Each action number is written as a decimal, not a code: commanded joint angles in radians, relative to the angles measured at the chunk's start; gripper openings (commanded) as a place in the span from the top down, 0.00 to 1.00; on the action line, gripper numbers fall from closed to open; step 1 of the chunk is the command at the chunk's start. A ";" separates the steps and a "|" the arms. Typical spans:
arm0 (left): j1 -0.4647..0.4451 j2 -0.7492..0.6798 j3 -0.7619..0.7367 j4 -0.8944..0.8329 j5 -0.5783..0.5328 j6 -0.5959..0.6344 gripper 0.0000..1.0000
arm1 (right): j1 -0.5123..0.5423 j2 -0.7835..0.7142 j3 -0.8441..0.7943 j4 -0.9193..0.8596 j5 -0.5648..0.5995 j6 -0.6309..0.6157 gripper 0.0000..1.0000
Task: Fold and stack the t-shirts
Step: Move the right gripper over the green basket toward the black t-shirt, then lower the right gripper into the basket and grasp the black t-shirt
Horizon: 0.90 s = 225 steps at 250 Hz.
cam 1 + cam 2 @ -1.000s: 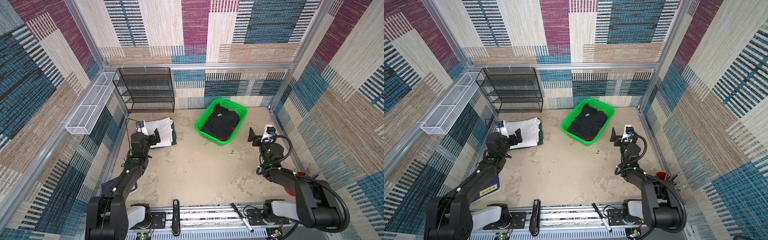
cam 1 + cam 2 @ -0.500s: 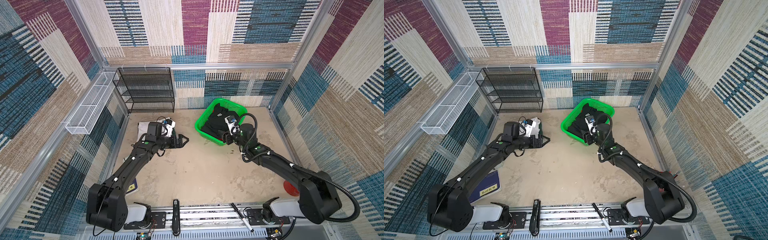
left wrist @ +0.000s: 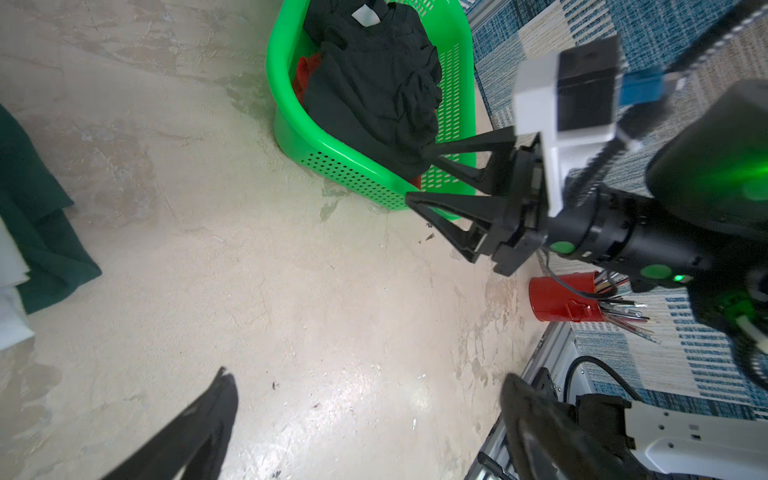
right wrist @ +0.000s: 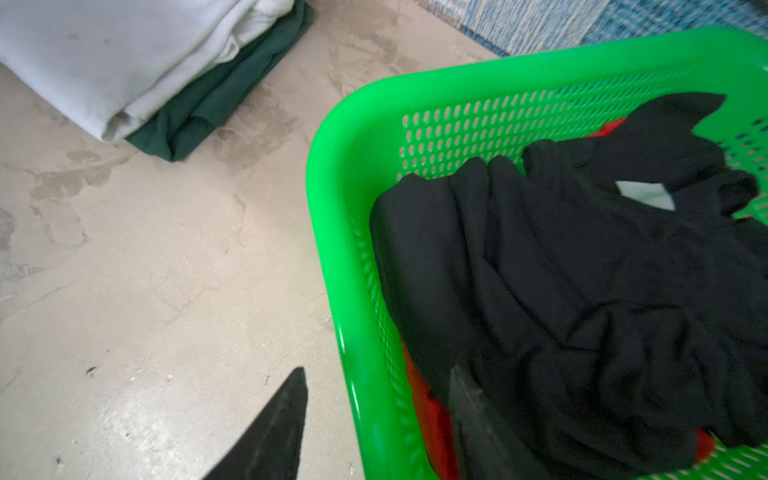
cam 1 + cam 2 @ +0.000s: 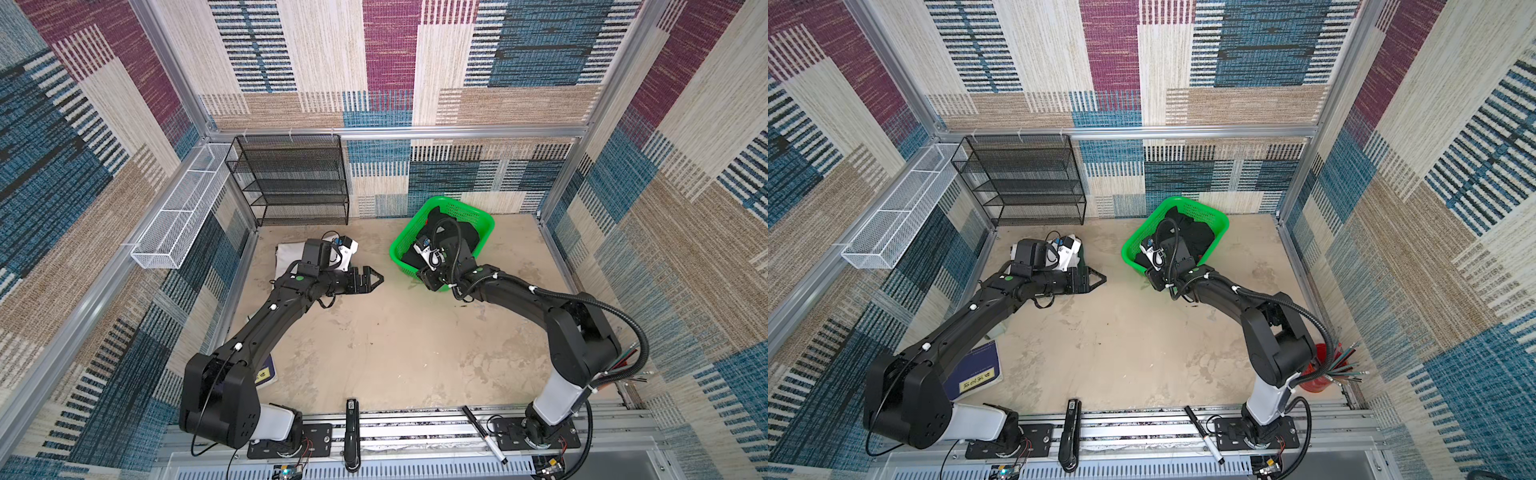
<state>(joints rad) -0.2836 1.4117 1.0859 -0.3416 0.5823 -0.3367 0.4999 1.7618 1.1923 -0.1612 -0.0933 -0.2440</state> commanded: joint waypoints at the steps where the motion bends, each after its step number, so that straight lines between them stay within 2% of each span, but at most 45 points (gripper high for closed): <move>1: 0.000 0.004 0.034 0.029 0.028 0.017 0.01 | 0.005 0.036 0.025 -0.037 0.022 -0.025 0.46; 41: 0.000 0.036 0.104 0.009 0.041 0.024 0.01 | 0.005 0.085 0.053 -0.025 0.067 -0.017 0.52; 65: 0.000 0.054 0.141 -0.015 0.048 0.037 0.01 | 0.004 0.113 0.067 -0.013 0.109 -0.005 0.70; 140: 0.000 0.102 0.254 -0.124 0.039 0.107 0.01 | 0.003 0.092 0.045 0.035 0.119 0.034 0.91; 182: 0.000 0.140 0.325 -0.163 0.038 0.130 0.01 | -0.021 0.119 0.097 0.027 0.217 0.076 0.95; 225: -0.003 0.167 0.330 -0.045 0.077 0.056 0.01 | -0.112 0.230 0.305 -0.060 0.300 0.219 0.96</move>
<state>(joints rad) -0.2836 1.5635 1.4036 -0.4675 0.6140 -0.2409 0.4423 1.9324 1.3777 -0.1905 0.0956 -0.1829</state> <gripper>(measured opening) 0.987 0.164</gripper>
